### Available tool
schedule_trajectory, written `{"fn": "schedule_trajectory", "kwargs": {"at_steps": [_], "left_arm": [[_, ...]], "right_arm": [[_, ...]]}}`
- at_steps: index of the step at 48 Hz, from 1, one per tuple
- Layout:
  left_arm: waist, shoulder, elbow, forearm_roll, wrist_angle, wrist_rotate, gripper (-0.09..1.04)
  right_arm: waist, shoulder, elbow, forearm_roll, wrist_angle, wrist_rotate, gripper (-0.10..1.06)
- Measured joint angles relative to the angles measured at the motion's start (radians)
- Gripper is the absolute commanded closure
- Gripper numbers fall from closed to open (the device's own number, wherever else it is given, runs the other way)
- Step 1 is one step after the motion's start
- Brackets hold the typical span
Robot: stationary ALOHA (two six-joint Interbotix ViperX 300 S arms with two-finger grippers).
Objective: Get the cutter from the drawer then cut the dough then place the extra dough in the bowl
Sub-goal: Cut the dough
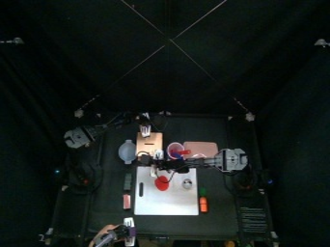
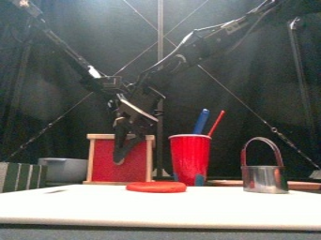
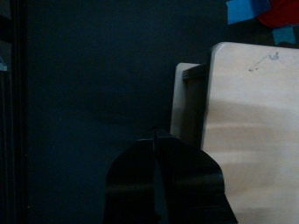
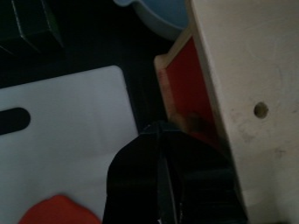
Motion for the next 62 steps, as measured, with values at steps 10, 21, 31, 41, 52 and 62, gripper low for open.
{"fn": "schedule_trajectory", "kwargs": {"at_steps": [10, 21, 31, 41, 52, 62], "left_arm": [[0.000, -0.015, -0.026, -0.003, -0.015, -0.035, 0.59], [-0.005, -0.078, -0.031, -0.025, -0.126, -0.081, 0.59], [-0.095, -0.163, 0.057, -0.035, -0.288, -0.137, 0.59], [-0.239, -0.265, 0.225, -0.072, -0.511, -0.176, 0.59], [-0.387, -0.379, 0.443, -0.173, -0.827, -0.193, 0.59], [-0.541, -0.451, 0.598, -0.244, -1.060, -0.193, 0.59]], "right_arm": [[0.041, -0.057, 0.029, 0.114, 0.003, 0.000, 0.91], [0.074, -0.187, 0.152, 0.140, 0.005, 0.005, 0.91], [0.087, -0.333, 0.284, 0.161, 0.005, 0.006, 0.91], [0.092, -0.485, 0.428, 0.202, 0.012, 0.006, 0.91], [0.097, -0.617, 0.545, 0.245, 0.020, 0.006, 0.90], [0.097, -0.667, 0.620, 0.285, 0.078, 0.006, 0.82]]}}
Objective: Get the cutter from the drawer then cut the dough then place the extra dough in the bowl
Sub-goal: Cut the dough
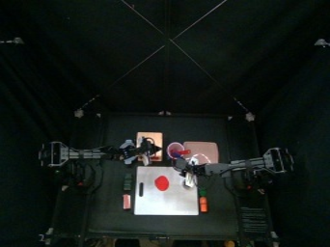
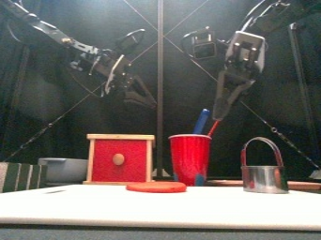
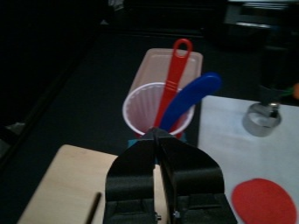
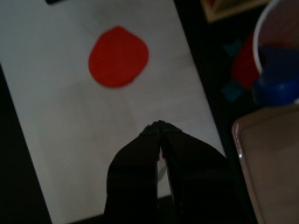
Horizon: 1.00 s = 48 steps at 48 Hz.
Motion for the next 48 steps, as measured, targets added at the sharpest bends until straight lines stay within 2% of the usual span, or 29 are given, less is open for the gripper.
{"fn": "schedule_trajectory", "kwargs": {"at_steps": [6, 12, 18, 22, 34, 39, 48], "left_arm": [[-0.071, -0.012, 0.029, -0.043, -0.020, 0.000, 0.58], [-0.133, -0.014, 0.044, -0.064, -0.052, -0.002, 0.58], [-0.178, -0.028, 0.066, -0.066, -0.120, 0.000, 0.58], [-0.192, -0.052, 0.083, -0.066, -0.163, 0.000, 0.58], [-0.232, -0.198, 0.189, -0.067, -0.331, -0.002, 0.58], [-0.242, -0.259, 0.239, -0.066, -0.371, 0.000, 0.58], [-0.242, -0.291, 0.253, -0.064, -0.377, -0.002, 0.58]], "right_arm": [[0.009, -0.014, 0.014, 0.028, 0.051, -0.011, 0.67], [0.028, -0.020, 0.017, 0.052, 0.078, -0.011, 0.45], [0.052, -0.023, 0.017, 0.058, 0.081, -0.017, 0.23], [0.074, -0.023, 0.017, 0.057, 0.083, -0.015, 0.13], [0.141, -0.009, 0.031, 0.035, 0.106, -0.025, 0.12], [0.152, 0.014, 0.040, 0.011, 0.126, -0.029, 0.12], [0.152, 0.063, 0.038, -0.009, 0.132, -0.098, 0.13]]}}
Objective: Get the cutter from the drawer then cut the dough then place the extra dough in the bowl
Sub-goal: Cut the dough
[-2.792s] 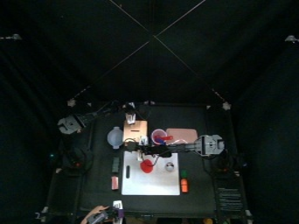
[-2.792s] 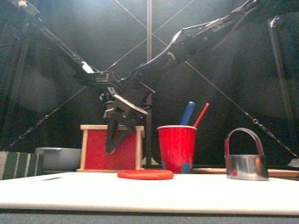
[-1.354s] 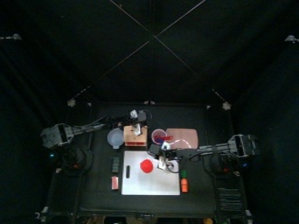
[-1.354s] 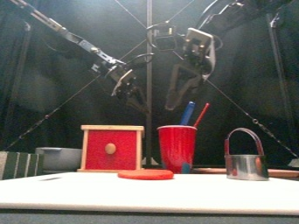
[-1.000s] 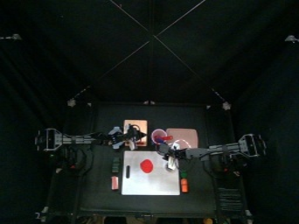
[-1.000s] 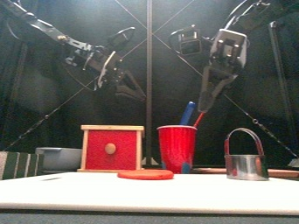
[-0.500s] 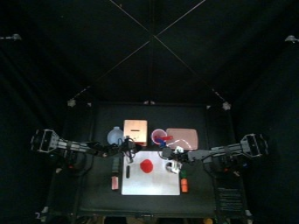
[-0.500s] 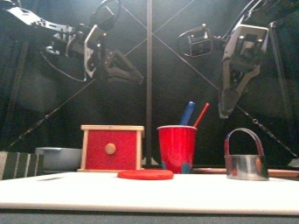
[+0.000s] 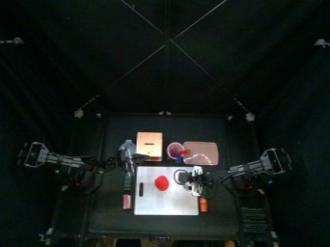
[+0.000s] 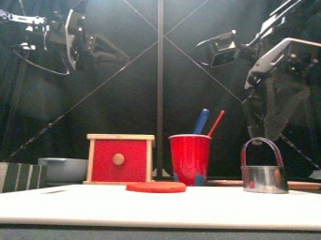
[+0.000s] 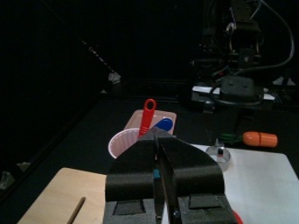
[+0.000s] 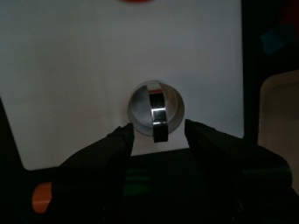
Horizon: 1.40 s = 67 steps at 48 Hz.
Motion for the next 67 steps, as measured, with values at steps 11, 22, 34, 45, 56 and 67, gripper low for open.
{"fn": "schedule_trajectory", "kwargs": {"at_steps": [11, 22, 34, 45, 56, 67], "left_arm": [[-0.009, 0.021, 0.012, 0.002, 0.000, 0.002, 0.58], [-0.012, 0.028, 0.040, 0.002, 0.000, 0.000, 0.58], [-0.014, 0.029, 0.080, -0.018, 0.000, -0.002, 0.58], [-0.014, 0.021, 0.129, -0.025, 0.000, 0.002, 0.58], [-0.012, -0.031, 0.189, -0.023, 0.000, 0.006, 0.58], [-0.011, -0.057, 0.219, -0.018, 0.000, 0.006, 0.59]], "right_arm": [[-0.012, 0.060, -0.023, 0.002, 0.000, -0.017, 0.25], [-0.017, 0.069, -0.046, 0.003, 0.008, -0.015, 0.52], [-0.021, 0.078, -0.110, 0.000, 0.037, -0.012, 0.59], [-0.074, 0.189, -0.262, 0.002, 0.067, 0.008, 0.59], [-0.101, 0.328, -0.445, 0.000, 0.130, -0.014, 0.59], [-0.109, 0.434, -0.611, 0.003, 0.210, -0.023, 0.59]]}}
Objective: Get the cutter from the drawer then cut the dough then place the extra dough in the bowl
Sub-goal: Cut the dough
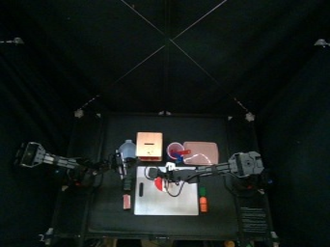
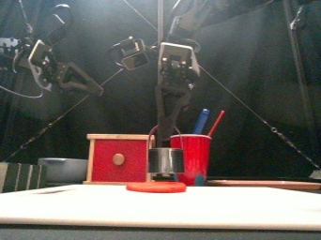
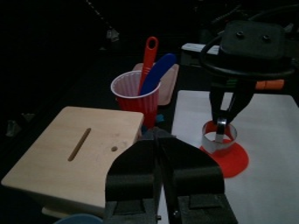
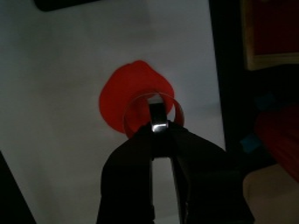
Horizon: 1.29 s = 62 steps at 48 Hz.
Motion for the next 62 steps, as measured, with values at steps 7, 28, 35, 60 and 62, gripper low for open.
{"fn": "schedule_trajectory", "kwargs": {"at_steps": [7, 28, 35, 60, 62], "left_arm": [[0.000, 0.000, 0.008, -0.002, 0.000, 0.000, 0.59], [0.002, 0.000, 0.009, 0.000, 0.000, -0.003, 0.59], [0.000, 0.000, 0.009, 0.000, 0.000, -0.003, 0.59], [0.002, 0.000, 0.009, 0.000, 0.000, -0.003, 0.59], [0.003, 0.000, 0.009, -0.002, 0.000, -0.003, 0.59]], "right_arm": [[0.000, 0.048, -0.046, 0.005, 0.020, 0.000, 0.59], [0.003, 0.055, -0.063, 0.029, 0.017, 0.000, 0.59], [0.005, 0.057, -0.063, 0.031, 0.012, 0.002, 0.59], [0.006, 0.066, -0.061, 0.034, 0.020, 0.003, 0.59], [0.006, 0.066, -0.061, 0.035, 0.028, 0.006, 0.59]]}}
